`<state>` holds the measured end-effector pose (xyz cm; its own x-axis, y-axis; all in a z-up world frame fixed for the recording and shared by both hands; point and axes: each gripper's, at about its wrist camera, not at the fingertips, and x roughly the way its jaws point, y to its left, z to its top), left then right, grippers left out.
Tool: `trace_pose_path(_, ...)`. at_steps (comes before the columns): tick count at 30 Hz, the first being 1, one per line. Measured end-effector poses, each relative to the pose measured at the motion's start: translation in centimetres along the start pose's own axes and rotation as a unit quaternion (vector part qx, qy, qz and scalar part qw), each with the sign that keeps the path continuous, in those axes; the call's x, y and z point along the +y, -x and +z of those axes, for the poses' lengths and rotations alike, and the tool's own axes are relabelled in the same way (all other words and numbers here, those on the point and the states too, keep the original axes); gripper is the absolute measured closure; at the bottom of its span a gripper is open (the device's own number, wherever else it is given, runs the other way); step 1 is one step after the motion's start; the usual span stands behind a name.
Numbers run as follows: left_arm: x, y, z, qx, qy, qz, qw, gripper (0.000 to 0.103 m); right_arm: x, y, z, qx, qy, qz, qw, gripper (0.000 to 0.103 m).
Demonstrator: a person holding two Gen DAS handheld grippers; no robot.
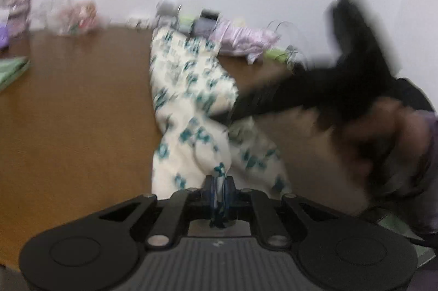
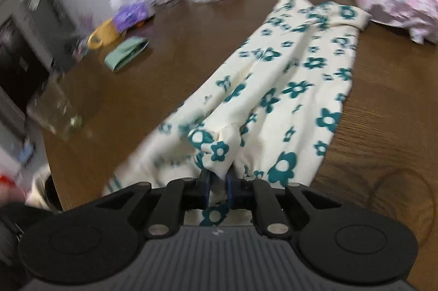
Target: Fold clothes
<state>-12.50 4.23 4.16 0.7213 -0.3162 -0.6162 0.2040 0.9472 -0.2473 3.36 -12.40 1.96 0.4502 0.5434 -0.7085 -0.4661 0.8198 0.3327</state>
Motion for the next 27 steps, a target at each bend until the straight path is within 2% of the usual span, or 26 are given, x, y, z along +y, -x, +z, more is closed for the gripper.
trace_pose_path(2, 0.2, -0.1, -0.4, -0.009, 0.013, 0.0, 0.9999, 0.093, 1.0, 2.0, 0.1, -0.041, 0.013, -0.005, 0.999, 0.089)
trace_pose_path(4, 0.3, -0.3, -0.5, -0.01, 0.026, 0.002, 0.9996, 0.093, 2.6, 3.1, 0.1, -0.065, 0.037, 0.003, 0.997, 0.089)
trace_pose_path(6, 0.2, -0.1, -0.5, -0.011, 0.029, -0.004, 0.9995, 0.09, 4.0, 2.4, -0.1, -0.056, 0.055, 0.035, 0.996, 0.09)
trace_pose_path(7, 0.1, 0.1, -0.6, -0.01, 0.025, -0.009, 0.9996, 0.084, 4.5, 1.5, -0.2, -0.047, 0.061, 0.043, 0.996, 0.09)
trace_pose_path(9, 0.2, 0.9, -0.9, -0.006, 0.018, -0.02, 0.9996, 0.077, 4.4, -0.9, -0.7, -0.025, 0.061, 0.032, 0.997, 0.092)
trace_pose_path(11, 0.6, 2.1, -1.1, -0.001, 0.013, -0.046, 0.9988, 0.065, 3.1, -3.5, -0.9, -0.014, 0.036, 0.029, 0.999, 0.093)
trace_pose_path(13, 1.4, 3.9, -0.8, -0.009, -0.002, -0.067, 0.9977, 0.065, 2.3, -3.7, -0.6, -0.018, 0.01, 0.051, 0.998, 0.093)
trace_pose_path(16, 3.2, 5.9, -0.2, -0.029, -0.02, -0.043, 0.9985, 0.064, 2.0, -1.7, -0.4, -0.032, -0.001, 0.068, 0.997, 0.09)
trace_pose_path(19, 4.5, 4.7, -0.1, -0.006, -0.025, -0.017, 0.9995, 0.07, 2.2, 1.1, -0.6, -0.048, 0.028, 0.07, 0.996, 0.09)
trace_pose_path(20, 4.4, 4.1, -0.2, 0.006, -0.025, -0.017, 0.9995, 0.083, 2.5, 1.2, -0.7, -0.046, 0.04, 0.064, 0.996, 0.091)
trace_pose_path(22, 3.9, 2.7, -0.6, 0.031, -0.029, -0.022, 0.9989, 0.094, 3.3, -0.2, -1.0, -0.025, 0.058, 0.051, 0.997, 0.092)
trace_pose_path(24, 2.9, 2.2, -0.9, 0.032, -0.036, -0.028, 0.9985, 0.094, 4.2, -2.4, -1.5, -0.011, 0.071, 0.047, 0.996, 0.092)
trace_pose_path(27, 2.4, 2.2, -1.1, 0.034, -0.041, -0.043, 0.9977, 0.092, 5.0, -3.3, -1.5, -0.021, 0.079, 0.051, 0.995, 0.091)
